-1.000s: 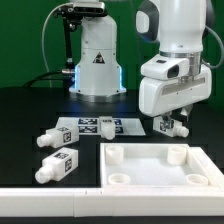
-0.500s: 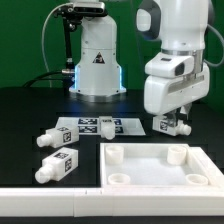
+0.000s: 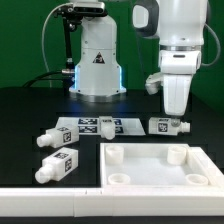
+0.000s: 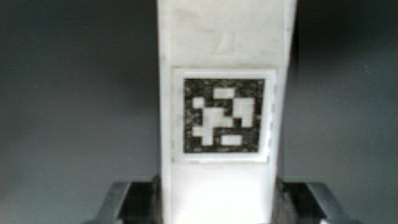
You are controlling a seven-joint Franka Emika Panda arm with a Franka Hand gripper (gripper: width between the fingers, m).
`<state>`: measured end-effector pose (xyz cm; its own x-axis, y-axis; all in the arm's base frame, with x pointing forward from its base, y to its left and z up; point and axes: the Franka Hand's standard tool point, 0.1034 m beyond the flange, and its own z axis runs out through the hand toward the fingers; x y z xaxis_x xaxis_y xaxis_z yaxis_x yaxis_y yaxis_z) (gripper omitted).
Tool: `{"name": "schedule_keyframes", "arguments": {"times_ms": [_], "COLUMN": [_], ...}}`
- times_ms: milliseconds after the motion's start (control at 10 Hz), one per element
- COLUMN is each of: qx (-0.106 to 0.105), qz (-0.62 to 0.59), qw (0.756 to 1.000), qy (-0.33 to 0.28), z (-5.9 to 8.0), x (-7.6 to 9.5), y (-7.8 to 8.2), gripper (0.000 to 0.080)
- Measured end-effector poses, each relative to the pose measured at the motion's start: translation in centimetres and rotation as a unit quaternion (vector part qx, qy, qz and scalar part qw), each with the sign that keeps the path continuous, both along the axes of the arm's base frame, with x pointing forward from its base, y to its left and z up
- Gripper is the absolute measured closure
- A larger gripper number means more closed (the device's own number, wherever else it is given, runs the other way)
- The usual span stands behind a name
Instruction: Assemble square table
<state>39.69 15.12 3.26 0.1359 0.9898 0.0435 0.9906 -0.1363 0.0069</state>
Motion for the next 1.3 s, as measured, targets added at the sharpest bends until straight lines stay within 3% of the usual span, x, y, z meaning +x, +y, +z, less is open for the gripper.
{"name": "schedule_keyframes", "arguments": {"times_ms": [200, 300, 600, 700, 800, 900, 1200, 1300], "qx": [-0.001, 0.007, -0.001, -0.005, -0.008, -0.009, -0.016, -0.018], "qz": [0.188, 0.204, 0.285, 0.334, 0.446, 0.494, 0.546, 0.578], "qw": [0.982, 0.979, 0.958, 0.942, 0.895, 0.869, 0.837, 0.815], "qy": [-0.002, -0.014, -0.015, -0.017, -0.020, -0.024, -0.025, -0.025], "z": [-0.2, 0.1, -0.2, -0.3, -0.5, -0.5, -0.7, -0.8], "x": [0.2, 0.2, 0.0, -0.1, -0.5, -0.7, -0.7, -0.8], "y": [-0.4, 0.0, -0.4, -0.4, -0.2, -0.1, -0.6, -0.7], "gripper": [0.0518, 0.0518, 0.0518, 0.0518, 0.0518, 0.0518, 0.0518, 0.0518]}}
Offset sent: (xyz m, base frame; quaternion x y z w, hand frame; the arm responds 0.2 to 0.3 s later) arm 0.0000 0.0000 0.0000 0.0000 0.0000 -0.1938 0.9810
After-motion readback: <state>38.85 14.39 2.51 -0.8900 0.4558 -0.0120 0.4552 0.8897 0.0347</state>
